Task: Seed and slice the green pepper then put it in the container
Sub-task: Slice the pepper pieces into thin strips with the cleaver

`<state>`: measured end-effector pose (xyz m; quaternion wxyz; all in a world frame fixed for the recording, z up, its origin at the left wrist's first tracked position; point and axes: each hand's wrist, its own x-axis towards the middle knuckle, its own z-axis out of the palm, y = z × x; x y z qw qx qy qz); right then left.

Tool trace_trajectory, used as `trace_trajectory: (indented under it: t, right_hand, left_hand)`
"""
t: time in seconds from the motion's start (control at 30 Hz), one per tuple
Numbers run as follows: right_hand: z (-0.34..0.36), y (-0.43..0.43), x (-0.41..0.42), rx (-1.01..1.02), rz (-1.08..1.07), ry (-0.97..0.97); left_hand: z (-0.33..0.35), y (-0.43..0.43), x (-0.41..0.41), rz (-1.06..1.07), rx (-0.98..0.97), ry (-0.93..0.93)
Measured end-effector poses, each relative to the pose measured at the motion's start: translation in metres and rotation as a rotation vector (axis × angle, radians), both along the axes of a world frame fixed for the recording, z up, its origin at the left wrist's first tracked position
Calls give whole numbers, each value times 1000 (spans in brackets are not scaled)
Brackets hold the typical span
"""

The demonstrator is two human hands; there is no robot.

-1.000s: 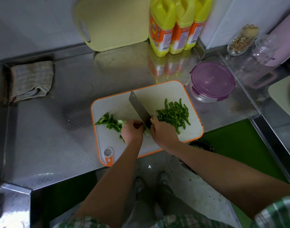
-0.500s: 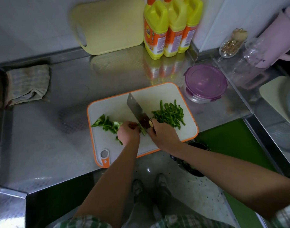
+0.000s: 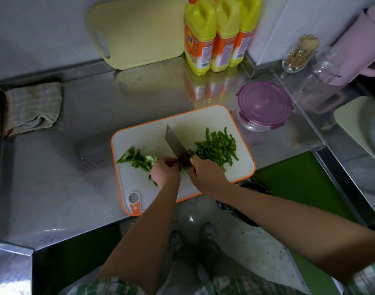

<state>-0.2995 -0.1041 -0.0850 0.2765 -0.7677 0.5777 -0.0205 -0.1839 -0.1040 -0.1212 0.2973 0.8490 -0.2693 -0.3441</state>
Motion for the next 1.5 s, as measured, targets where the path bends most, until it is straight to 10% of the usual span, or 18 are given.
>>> trace_trajectory:
  t: [1.5]
  right_hand:
    - [-10, -7, -18, -30, -30, -88]
  left_hand:
    - [-6, 2, 0, -147, 64, -44]
